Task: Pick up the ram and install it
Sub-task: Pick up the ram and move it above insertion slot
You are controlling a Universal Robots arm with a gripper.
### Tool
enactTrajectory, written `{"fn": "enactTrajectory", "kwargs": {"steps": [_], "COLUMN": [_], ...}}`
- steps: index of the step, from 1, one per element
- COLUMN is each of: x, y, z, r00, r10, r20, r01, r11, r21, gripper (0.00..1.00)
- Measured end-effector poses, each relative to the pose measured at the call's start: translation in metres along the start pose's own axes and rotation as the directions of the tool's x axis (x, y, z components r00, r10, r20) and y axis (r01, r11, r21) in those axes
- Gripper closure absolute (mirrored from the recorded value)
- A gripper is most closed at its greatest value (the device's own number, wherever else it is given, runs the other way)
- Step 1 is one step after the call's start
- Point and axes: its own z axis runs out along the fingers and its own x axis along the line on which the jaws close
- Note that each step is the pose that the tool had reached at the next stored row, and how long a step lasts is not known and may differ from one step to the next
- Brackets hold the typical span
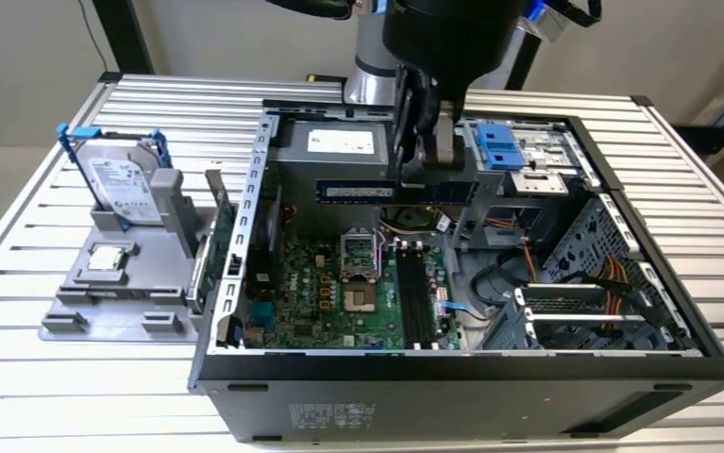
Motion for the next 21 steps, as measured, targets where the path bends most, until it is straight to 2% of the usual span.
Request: {"fn": "enactTrajectory", "kwargs": {"steps": [5,9,21], "x": [0.0000,0.0001,0.0002], "y": [-0.0037,-0.0101,-0.0238], "z": [-0.0001,-0.0003,-0.0007], "r00": [1.0000,1.0000,1.0000], "r10": [0.000,0.000,0.000], "r20": [-0.0001,0.0001,0.0001], "r01": [0.000,0.000,0.000], "r11": [1.0000,1.0000,1.0000], "r21": [0.0000,0.0000,0.0000], "gripper": [1.00,1.00,1.00]}}
